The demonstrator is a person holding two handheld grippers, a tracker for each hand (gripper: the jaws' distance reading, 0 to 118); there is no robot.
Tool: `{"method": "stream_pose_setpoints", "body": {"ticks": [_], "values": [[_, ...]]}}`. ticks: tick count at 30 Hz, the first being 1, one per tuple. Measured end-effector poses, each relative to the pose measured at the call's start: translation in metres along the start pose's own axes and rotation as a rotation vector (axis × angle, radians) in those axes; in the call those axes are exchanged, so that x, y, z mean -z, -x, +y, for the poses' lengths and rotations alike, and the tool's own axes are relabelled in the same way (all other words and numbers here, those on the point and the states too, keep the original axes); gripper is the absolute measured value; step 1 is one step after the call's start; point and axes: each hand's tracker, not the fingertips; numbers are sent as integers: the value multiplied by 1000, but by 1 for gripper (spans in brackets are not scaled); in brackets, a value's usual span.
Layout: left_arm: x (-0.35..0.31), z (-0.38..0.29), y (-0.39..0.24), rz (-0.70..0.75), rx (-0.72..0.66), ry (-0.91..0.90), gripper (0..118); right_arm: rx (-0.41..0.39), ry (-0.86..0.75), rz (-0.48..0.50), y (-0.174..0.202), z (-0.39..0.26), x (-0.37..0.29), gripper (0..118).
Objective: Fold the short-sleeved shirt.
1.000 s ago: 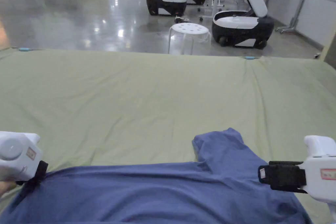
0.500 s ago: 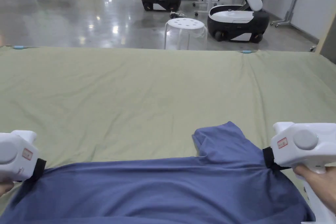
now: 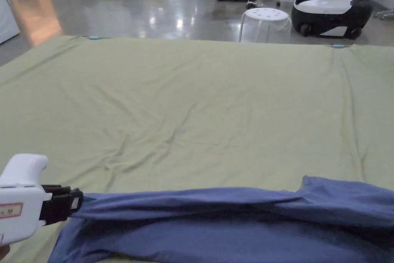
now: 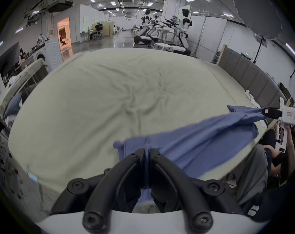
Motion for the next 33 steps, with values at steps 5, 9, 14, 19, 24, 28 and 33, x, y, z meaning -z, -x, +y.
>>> {"method": "stream_pose_setpoints", "body": {"ticks": [5,9,14,19,24,28,33], "values": [[16,-53,9,16,-70,71,7,5,57,-42,1,-47,5,3],[22,-64,25,-2,-116,26,7,44,98,-72,-8,-65,16,3],[9,-51,26,1,-137,-35,7,128,38,-69,-17,-69,5,3],[7,-46,18,30,-122,-63,7,137,19,-72,-21,-67,7,3],[8,-64,6,99,-30,-168,62,103,19,-48,-18,-75,18,61],[-53,-67,-22,134,25,-423,65,12,-136,-47,3,-69,-15,60],[-114,-68,-63,195,68,-651,65,-122,-353,-59,56,-53,-54,65]]}}
